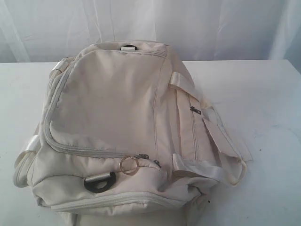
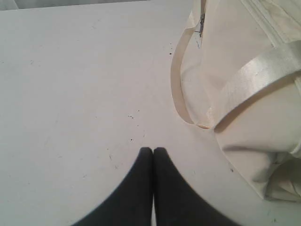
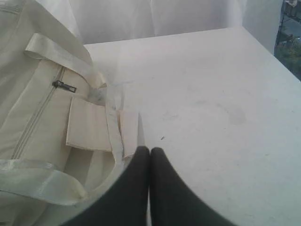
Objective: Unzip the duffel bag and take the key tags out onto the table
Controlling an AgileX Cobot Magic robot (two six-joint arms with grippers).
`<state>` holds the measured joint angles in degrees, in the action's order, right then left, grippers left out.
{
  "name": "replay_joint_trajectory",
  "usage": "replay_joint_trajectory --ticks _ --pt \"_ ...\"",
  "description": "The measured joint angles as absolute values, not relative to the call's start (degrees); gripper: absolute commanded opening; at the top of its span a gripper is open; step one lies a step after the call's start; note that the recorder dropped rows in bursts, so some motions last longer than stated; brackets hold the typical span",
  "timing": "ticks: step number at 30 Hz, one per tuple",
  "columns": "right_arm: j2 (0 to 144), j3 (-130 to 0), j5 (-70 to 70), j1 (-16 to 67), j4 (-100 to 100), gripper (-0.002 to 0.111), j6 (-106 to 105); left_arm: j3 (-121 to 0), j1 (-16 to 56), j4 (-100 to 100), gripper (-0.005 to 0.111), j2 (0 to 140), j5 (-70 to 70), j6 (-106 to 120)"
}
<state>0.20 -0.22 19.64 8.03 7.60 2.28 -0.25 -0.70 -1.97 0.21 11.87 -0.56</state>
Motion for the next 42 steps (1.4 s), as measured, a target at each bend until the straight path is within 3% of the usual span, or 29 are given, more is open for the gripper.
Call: replay_joint_trajectory --ticks 15,20,23,25,29,36,39,42 --pt "0.2 -0.09 12.71 8.03 8.47 0.0 3.82 -0.25 -0.7 -1.97 0.0 0.21 5.8 -1.99" --pt "0.2 -0.09 5.13 8.03 14.21 0.0 10.3 -0.22 -0.7 -2.1 0.0 0.21 -21.79 -8.03" --pt "0.2 -0.09 -2.16 8.03 15.84 0.0 12.04 -0.67 -0.7 -3.31 0.0 0.21 -31.02 -8.42" --pt "0.2 -0.09 -3.96 8.03 17.65 0.0 16.18 -5.3 -0.7 -8.11 0.0 0.88 -25.21 -8.53" --pt "3.03 -4.77 10.93 8.03 18.32 0.0 15.22 -24.5 -0.7 -8.48 0.0 13.99 2.07 -2.26" --pt "25.19 -22.91 30.98 12.95 30.28 0.0 -9.7 -48.7 -0.7 -33.77 0.0 41.04 51.46 33.08" --pt "36.66 -31.84 42.28 13.91 34.67 0.0 -21.56 -53.57 -0.59 -48.3 0.0 48.84 63.33 43.75" --pt "48.09 -39.02 50.83 14.28 36.12 0.0 -30.68 -57.34 -0.33 -53.84 0.0 53.59 64.56 46.81"
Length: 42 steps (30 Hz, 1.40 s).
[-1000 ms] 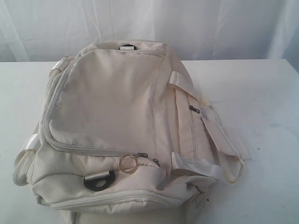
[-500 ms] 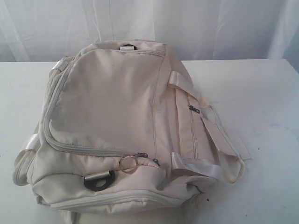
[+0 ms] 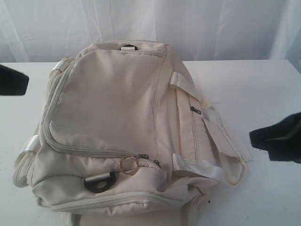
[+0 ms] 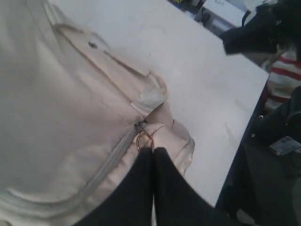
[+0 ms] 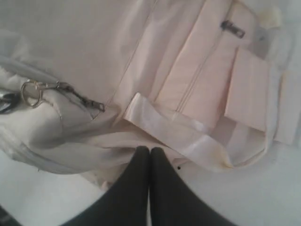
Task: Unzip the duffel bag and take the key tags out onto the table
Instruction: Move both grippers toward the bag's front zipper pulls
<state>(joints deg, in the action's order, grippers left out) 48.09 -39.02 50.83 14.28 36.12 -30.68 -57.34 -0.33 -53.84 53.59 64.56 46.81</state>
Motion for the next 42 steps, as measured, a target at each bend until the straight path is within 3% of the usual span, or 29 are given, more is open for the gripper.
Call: replay_joint_trajectory --ticks 3,10,13,20,33,36,40,42 --pt "57.84 -44.31 53.64 16.12 37.28 0.004 -36.24 -59.66 2.04 -53.43 0.0 55.67 64.64 47.05" --pt "76.53 -48.9 51.62 24.63 38.34 0.039 -51.81 -62.0 12.39 -45.67 0.0 57.98 64.64 42.29" --pt "81.2 -49.43 49.61 27.49 38.49 0.048 -60.8 -62.0 15.12 -42.75 0.0 59.68 64.64 41.43" --pt "86.59 -49.47 43.77 29.97 36.75 0.049 -74.68 -60.51 16.04 -41.71 0.0 63.2 64.53 41.37" --pt "92.96 -49.47 39.68 30.05 36.64 0.049 -75.69 -55.93 16.04 -40.85 0.0 64.8 61.98 43.27" --pt "94.52 -49.47 39.1 30.68 37.81 0.042 -76.07 -55.81 16.04 -41.11 0.0 64.8 61.97 43.39" --pt "95.25 -49.47 38.27 31.95 38.28 0.004 -75.66 -55.81 16.04 -43.64 0.0 64.8 61.75 43.39" --pt "95.25 -50.17 39.14 32.35 38.37 0.0 -72.71 -55.73 16.04 -45.37 0.0 64.8 61.75 43.39"
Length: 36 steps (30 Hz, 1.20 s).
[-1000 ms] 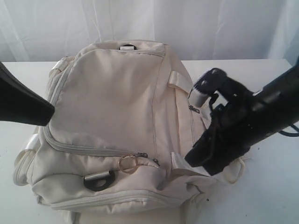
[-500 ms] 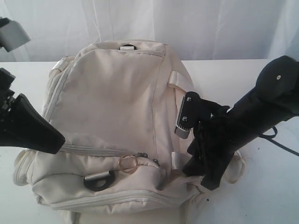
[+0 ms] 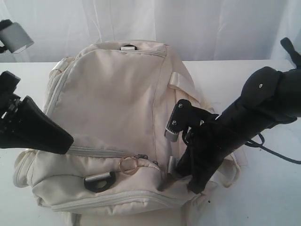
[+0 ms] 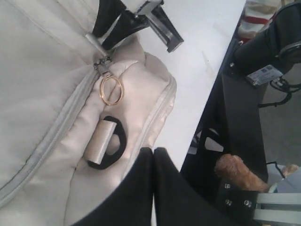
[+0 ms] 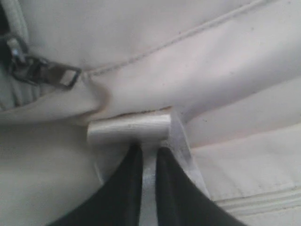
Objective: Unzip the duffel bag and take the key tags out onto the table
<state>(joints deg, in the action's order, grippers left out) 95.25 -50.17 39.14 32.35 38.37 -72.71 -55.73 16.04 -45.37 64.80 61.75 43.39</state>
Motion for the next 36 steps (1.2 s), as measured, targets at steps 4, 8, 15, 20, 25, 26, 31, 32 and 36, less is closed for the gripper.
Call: replay_joint_trajectory --ticks 4,8,15,20,25,26,31,32,36 --pt "93.07 -53.77 42.66 32.69 33.79 0.0 -59.66 -55.73 16.04 -48.17 0.0 64.8 61.75 43.75" --pt "88.13 -58.18 46.17 32.69 18.9 0.0 -41.6 -55.73 16.14 -48.98 0.0 64.8 61.12 46.74" --pt "80.8 -59.24 48.12 32.69 2.16 0.0 -23.66 -55.73 17.87 -55.1 0.008 64.88 56.4 51.56" --pt "78.87 -59.24 48.51 32.69 4.39 0.0 -22.19 -55.73 23.3 -55.92 0.041 67.25 54.1 53.42" --pt "78.87 -59.24 50.3 32.69 5.37 0.0 -22.07 -55.69 29.59 -54.07 0.058 71.19 47.92 53.63" --pt "78.87 -59.24 51.14 32.69 5.37 0.0 -22.07 -55.69 30.67 -52.86 0.058 71.91 46.25 53.63" --pt "78.87 -59.24 54.41 32.69 5.37 0.0 -22.07 -55.69 34.3 -46.22 0.058 74.87 39.46 54.28" --pt "78.87 -59.24 55.12 32.69 5.26 0.0 -22.07 -55.69 34.94 -45.31 0.058 75.38 38.49 55.14" --pt "78.87 -59.24 57.51 32.69 4.8 0.0 -21.37 -55.69 37.29 -43.48 0.058 76.8 36.05 59.65"
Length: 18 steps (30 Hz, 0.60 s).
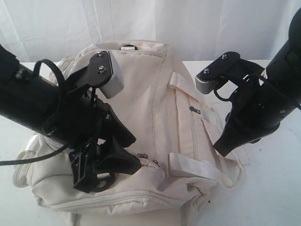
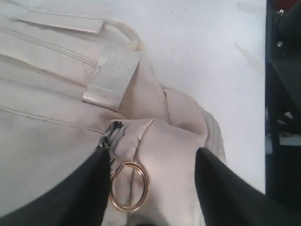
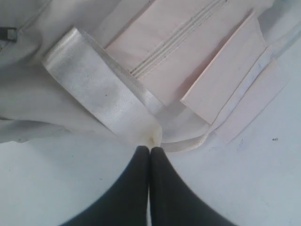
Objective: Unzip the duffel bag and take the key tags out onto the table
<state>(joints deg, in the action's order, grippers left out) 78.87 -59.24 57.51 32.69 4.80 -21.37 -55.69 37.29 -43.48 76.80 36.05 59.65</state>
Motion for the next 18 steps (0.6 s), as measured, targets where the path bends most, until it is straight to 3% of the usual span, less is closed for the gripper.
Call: replay_joint_trajectory --ticks 11,18 --pt "78.87 -59.24 58.56 32.69 4.59 0.0 -20.76 -55.69 38.67 -31.23 0.058 77.93 33.3 57.49" --pt "78.87 -59.24 58.6 32.69 4.59 0.0 -20.76 -55.69 38.67 -28.59 0.064 77.93 33.45 50.68"
